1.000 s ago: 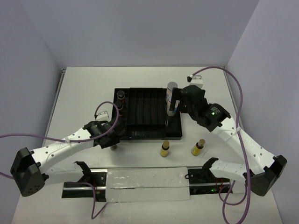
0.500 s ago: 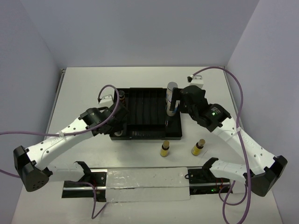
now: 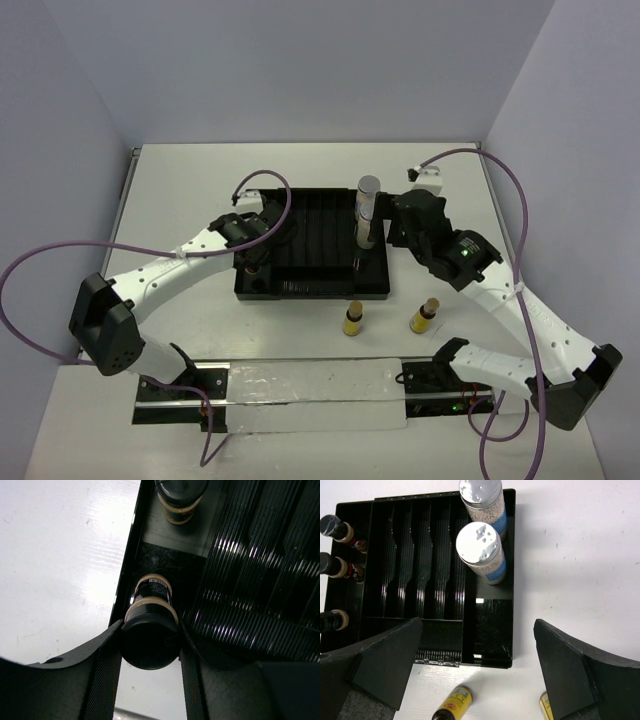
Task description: Organize the condiment bottles
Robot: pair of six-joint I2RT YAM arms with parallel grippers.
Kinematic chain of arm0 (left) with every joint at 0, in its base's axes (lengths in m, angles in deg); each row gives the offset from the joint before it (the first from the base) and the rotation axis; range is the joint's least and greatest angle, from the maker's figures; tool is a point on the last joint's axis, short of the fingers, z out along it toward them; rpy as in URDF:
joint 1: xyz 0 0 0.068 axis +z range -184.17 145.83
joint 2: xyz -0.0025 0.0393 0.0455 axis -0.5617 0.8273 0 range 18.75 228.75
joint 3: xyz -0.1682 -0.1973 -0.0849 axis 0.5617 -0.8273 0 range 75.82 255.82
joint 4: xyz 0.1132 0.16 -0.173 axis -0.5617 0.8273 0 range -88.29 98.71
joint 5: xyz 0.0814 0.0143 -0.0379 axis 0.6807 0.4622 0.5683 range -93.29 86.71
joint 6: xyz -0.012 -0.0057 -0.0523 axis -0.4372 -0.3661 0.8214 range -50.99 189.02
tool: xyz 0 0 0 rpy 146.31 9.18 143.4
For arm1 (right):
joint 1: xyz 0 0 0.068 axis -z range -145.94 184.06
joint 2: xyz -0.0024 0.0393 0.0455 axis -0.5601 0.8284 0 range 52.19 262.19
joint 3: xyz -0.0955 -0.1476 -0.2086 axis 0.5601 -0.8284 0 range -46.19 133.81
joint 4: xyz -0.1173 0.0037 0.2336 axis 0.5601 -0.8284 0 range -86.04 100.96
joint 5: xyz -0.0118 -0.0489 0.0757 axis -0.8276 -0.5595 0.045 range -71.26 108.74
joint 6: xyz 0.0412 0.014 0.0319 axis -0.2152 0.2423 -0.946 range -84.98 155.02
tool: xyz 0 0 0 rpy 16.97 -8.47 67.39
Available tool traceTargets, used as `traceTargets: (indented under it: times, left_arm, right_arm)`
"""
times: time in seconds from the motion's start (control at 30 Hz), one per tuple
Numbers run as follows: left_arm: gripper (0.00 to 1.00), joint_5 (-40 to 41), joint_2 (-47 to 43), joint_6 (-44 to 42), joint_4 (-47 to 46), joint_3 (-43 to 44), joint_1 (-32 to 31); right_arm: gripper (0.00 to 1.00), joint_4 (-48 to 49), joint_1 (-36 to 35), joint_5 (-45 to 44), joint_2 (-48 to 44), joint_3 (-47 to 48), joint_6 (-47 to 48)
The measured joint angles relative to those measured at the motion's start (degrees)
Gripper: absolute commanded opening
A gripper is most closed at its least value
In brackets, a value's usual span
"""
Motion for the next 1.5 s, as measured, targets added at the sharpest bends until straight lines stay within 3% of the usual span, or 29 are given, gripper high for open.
traceTargets:
  times: [0.37, 0.6, 0.8, 0.97, 1.27, 1.5]
  left_arm:
    - [0.12, -1.74, 0.00, -2.41, -10.31, -7.53, 1.72]
    - [0.37, -1.71, -0.04, -2.51, -15.71, -11.56, 2.17]
    - [0.73, -1.46, 0.03, -2.30, -16.47, -11.92, 2.40]
    - [0.91, -1.30, -0.60, -2.41, -15.56, -11.93, 2.42]
    - [0.94, 0.55, -5.01, -3.58, -11.23, -6.06, 2.42]
    - [0.94, 1.97, -8.99, -3.80, -7.35, -1.01, 2.42]
  right_arm:
    - [1.00, -1.55, -0.56, 2.98, -0.58, -0.43, 0.39]
    - [1.00, -2.73, -6.46, 8.24, -0.93, -0.43, 0.41]
    - [0.99, -3.98, -16.06, 8.41, -0.87, -3.53, -2.07]
    - [0.94, -6.73, -20.38, 8.04, -0.54, -5.19, -4.39]
    - [0.90, -9.06, -25.98, 6.10, 0.66, -7.14, -7.69]
    - [0.81, -9.64, -27.26, 5.28, 1.43, -10.84, -9.99]
